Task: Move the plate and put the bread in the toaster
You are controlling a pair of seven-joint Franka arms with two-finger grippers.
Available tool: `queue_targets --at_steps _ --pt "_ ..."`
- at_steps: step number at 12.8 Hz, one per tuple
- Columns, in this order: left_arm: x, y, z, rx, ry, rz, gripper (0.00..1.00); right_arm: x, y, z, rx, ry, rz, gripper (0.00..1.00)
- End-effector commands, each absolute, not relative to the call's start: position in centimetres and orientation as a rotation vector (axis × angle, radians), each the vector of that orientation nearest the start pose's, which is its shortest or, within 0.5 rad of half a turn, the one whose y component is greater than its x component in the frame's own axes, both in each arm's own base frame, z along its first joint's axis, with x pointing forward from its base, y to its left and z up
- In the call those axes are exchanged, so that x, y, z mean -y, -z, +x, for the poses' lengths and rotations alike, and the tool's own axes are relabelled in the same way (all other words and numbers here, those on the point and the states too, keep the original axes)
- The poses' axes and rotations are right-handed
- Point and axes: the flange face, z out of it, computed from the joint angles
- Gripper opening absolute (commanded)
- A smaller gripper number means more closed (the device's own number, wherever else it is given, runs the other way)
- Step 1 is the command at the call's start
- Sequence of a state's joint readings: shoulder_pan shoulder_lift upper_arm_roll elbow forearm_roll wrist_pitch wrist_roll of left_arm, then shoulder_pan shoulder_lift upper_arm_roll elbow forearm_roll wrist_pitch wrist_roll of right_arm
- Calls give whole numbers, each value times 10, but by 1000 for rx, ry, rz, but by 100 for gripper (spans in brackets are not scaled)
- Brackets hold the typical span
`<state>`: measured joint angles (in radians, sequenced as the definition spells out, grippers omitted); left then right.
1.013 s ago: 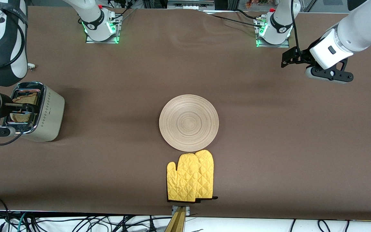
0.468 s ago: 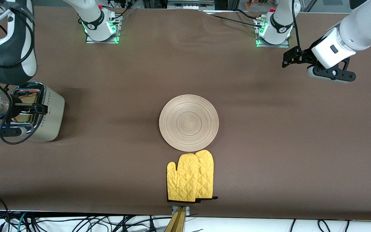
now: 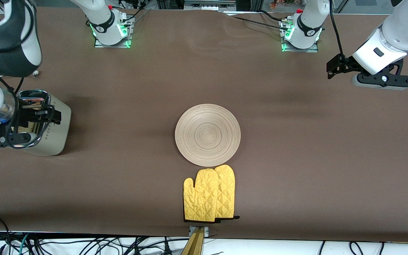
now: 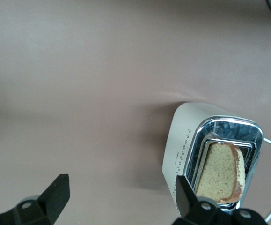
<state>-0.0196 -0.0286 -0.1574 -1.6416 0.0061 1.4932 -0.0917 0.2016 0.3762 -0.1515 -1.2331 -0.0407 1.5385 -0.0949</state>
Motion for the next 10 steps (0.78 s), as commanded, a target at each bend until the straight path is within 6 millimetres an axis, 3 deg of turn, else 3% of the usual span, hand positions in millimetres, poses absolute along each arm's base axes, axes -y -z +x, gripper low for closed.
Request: queue_targets --at_steps 1,5,6,8,10 --pt "70 -610 535 -104 -171 -3108 100 -31 -583 636 228 69 -3187 100" --pt "45 -611 537 -145 -181 -3136 100 -10 -619 609 179 161 -3172 100" --pt "42 -609 535 -130 -207 -3133 100 -2 -617 603 162 147 -3172 100" --pt "27 -606 532 -85 -265 -3133 100 -7 -620 593 172 135 -3163 100" --pt "24 -605 529 -37 -304 -3128 100 -14 -620 586 186 84 -3161 100"
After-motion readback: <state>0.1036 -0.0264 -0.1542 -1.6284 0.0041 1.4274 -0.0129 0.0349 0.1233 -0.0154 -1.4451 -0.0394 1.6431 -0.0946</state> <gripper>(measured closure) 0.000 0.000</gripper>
